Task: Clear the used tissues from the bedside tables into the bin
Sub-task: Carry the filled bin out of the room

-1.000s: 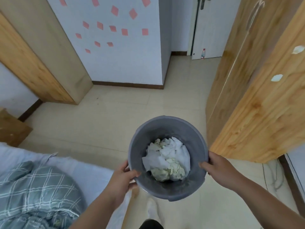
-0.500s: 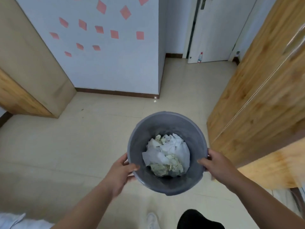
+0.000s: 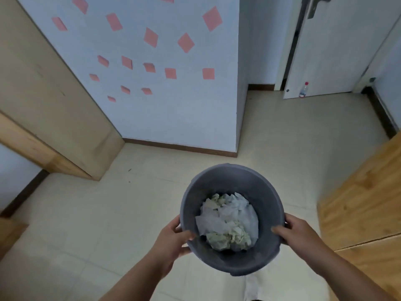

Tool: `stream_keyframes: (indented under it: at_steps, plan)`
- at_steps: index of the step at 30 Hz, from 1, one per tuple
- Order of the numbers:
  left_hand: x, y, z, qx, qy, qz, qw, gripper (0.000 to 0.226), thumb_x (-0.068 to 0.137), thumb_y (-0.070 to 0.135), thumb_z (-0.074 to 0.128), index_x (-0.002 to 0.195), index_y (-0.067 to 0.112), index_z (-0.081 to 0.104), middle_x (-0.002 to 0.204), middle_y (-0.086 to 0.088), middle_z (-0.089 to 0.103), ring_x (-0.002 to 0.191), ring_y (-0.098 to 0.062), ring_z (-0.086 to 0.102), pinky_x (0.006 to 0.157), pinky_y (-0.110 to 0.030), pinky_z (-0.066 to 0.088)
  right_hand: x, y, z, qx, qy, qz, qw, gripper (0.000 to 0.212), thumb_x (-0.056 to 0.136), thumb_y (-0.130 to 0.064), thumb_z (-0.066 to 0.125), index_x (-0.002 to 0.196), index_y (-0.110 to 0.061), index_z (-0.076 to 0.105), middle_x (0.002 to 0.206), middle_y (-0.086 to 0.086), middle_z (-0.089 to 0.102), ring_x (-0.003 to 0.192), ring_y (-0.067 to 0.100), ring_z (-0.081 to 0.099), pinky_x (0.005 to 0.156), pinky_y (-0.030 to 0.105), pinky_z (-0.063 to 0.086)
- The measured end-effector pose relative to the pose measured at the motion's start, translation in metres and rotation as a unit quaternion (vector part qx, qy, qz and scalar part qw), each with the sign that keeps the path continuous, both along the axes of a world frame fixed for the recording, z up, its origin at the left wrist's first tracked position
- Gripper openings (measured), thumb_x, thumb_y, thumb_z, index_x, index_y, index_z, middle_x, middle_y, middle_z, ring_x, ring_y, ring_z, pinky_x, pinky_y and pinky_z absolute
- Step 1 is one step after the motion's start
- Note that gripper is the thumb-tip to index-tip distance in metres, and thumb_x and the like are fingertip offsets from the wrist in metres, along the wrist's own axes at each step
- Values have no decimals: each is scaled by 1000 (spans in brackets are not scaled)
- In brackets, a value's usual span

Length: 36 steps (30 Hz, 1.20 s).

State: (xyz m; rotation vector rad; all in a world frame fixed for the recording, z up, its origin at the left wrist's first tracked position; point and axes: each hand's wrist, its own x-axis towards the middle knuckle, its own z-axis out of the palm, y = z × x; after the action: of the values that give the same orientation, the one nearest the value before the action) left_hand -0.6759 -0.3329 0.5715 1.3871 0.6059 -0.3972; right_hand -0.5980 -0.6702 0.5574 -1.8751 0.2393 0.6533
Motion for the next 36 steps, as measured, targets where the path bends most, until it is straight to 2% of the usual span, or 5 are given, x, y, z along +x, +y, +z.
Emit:
stream_keyframes:
  at_steps: [3,12,21,28,36]
  plan:
    - [53,22,10,16,-20,27,999,63,68,12,74,125,39,73,118,0,81,103,-21,79,76,-33,66,89,29,21,-1,-21,41,999,22,89,-8,67,103,-22,77,89,-4,82,82,15,78,80,38,65]
    - [199,131,-30,1,20,104,994,66,65,10,72,125,36,72,117,2,81,101,-23,79,72,-33,65,263,154,-5,-5,-7,99,995,20,92,-10,66,102,-24,76,91,-3,82,84,19,78,79,45,66]
    - [375,242,-60,-5,87,23,996,59,84,-6,62,130,30,68,116,-2,82,101,-25,79,74,-35,65,391,246,-36,-28,59,38,997,19,90,-13,67,101,-25,76,90,-2,82,86,20,77,79,46,66]
    - [493,268,-72,-17,106,14,994,66,70,3,69,130,33,70,118,-1,81,100,-23,80,73,-34,66,490,269,-47,-34,81,11,996,21,90,-12,66,104,-27,74,91,-7,81,84,15,77,79,44,66]
    - [592,284,-143,-6,153,36,988,61,87,-5,68,131,37,66,115,5,81,110,-27,75,74,-35,66,608,293,-132,-52,128,41,990,22,89,-14,68,108,-24,73,93,-3,81,88,22,77,77,41,66]
